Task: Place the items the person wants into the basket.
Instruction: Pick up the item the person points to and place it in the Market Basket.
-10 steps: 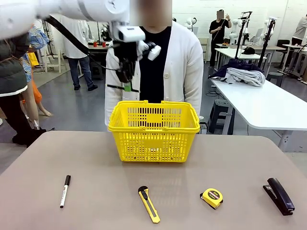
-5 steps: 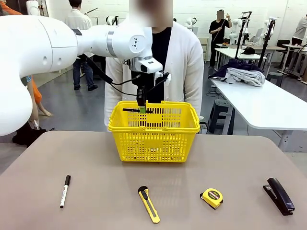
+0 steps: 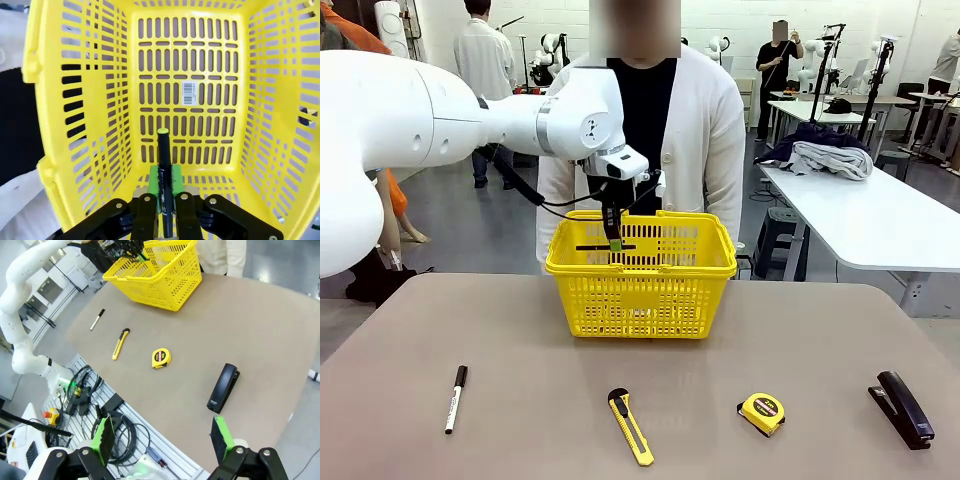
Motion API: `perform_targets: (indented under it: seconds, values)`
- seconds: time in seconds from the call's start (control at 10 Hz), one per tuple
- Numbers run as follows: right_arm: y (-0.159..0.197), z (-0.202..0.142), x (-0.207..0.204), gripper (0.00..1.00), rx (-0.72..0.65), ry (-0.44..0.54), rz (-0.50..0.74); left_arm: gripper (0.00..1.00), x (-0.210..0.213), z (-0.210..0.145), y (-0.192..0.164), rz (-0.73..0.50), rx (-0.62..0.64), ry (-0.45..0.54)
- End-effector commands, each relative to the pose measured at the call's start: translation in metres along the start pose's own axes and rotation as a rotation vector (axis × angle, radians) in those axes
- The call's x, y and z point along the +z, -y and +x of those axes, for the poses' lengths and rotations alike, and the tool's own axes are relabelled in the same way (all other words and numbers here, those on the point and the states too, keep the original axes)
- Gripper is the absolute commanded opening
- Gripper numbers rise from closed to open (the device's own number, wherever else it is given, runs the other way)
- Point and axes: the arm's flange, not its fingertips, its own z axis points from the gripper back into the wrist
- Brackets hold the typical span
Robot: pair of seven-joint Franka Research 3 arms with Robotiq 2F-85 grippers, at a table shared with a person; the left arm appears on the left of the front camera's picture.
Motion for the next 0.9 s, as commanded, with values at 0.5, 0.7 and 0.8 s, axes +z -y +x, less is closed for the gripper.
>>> perform_targets:
  seconds: [0.5, 0.7, 0.8]
  values:
    - [0.001, 0.000, -0.002, 1.00, 0.012, 0.024, 0.020, 0.24, -0.052, -0.017, -0.016, -0.070, 0.024, 0.063]
    - [0.001, 0.000, -0.002, 1.00, 0.012, 0.024, 0.020, 0.84, -0.050, -0.007, -0.010, -0.071, -0.016, 0.077]
    - [0.001, 0.000, -0.002, 1.00, 0.012, 0.024, 0.020, 1.00, -0.050, -0.002, -0.007, -0.070, -0.025, 0.074]
